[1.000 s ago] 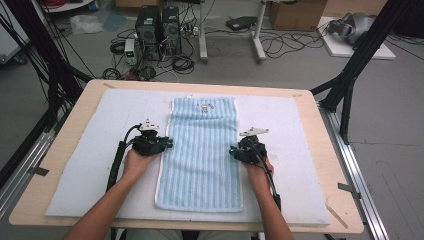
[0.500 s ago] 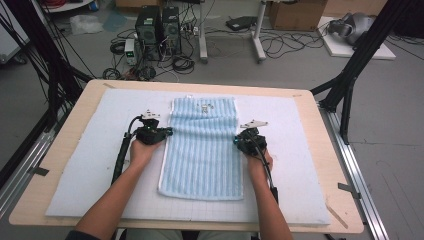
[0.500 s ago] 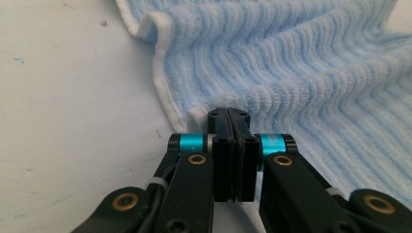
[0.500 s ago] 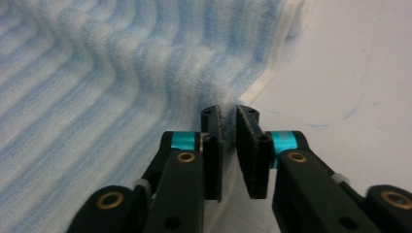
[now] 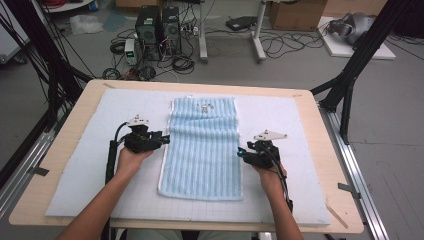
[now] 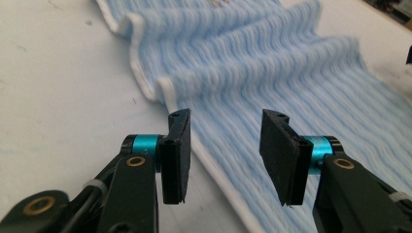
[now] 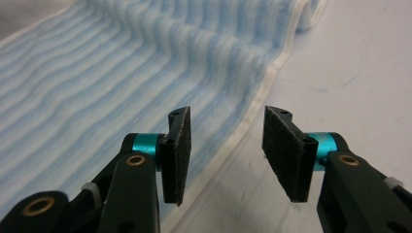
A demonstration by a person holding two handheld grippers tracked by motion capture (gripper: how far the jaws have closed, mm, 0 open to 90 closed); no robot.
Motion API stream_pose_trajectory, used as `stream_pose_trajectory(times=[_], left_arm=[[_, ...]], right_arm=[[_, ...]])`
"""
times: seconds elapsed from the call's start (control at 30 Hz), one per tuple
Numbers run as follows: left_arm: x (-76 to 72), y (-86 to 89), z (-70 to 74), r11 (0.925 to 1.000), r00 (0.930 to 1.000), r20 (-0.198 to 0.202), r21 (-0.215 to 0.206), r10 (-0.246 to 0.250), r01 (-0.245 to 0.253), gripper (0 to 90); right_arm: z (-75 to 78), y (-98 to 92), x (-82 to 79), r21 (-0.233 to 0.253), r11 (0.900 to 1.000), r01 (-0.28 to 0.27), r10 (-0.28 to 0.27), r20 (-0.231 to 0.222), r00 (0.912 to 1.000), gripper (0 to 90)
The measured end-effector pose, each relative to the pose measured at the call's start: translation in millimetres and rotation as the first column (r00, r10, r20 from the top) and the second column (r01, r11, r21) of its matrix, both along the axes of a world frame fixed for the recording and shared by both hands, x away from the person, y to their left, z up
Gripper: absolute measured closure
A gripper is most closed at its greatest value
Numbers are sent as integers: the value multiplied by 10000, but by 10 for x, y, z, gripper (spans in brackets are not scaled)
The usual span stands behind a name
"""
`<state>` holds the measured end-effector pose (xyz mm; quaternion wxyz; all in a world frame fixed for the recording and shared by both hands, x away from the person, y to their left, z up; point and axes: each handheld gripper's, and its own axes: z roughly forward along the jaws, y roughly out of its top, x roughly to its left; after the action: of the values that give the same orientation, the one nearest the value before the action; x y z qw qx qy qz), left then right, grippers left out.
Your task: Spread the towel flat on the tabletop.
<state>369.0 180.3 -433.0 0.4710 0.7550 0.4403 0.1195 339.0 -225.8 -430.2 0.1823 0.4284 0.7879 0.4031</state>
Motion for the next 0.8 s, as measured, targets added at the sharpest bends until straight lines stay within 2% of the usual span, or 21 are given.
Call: stream_pose_trajectory(times=[0.17, 0.27, 0.33, 0.47, 0.57, 0.6, 0.67, 0.73, 0.8], left_arm=[[-260, 27, -151, 9979, 9991, -131, 506, -396, 402, 574], [-390, 61, -191, 9981, 9982, -276, 288, -532, 540, 576], [-465, 72, -183, 9978, 9978, -207, 175, -634, 637, 573], [-571, 58, -188, 9956, 9956, -231, 223, -904, 909, 566], [-607, 3, -188, 9914, 9927, -159, 514, -1199, 1206, 577], [-617, -23, -192, 9896, 9913, -192, 584, -1306, 1315, 604], [-654, -85, -188, 9827, 9900, 74, 1226, -1407, 1387, 685], [-682, -116, -187, 9767, 9852, 76, 1323, -1713, 1688, 842], [-714, -121, -184, 9756, 9843, 15, 1327, -1767, 1749, 875]], right_arm=[[-64, 6, -198, -190, 9996, -195, 193, -104, 9998, 501], [-78, -10, -288, -94, 9999, -84, 83, -117, 9999, 500], [-75, -6, -341, -17, 10000, -66, 66, -136, 9999, 509], [-111, 47, -434, -295, 9995, -143, 133, -324, 9994, 522], [-143, 113, -472, -524, 9984, -215, 192, -439, 9989, 525], [-152, 133, -477, -610, 9978, -270, 242, -458, 9987, 536], [-162, 168, -487, -816, 9958, -426, 382, -544, 9978, 602], [-151, 184, -496, -775, 9953, -587, 537, -654, 9964, 704], [-150, 199, -508, -821, 9934, -803, 753, -630, 9952, 783]])
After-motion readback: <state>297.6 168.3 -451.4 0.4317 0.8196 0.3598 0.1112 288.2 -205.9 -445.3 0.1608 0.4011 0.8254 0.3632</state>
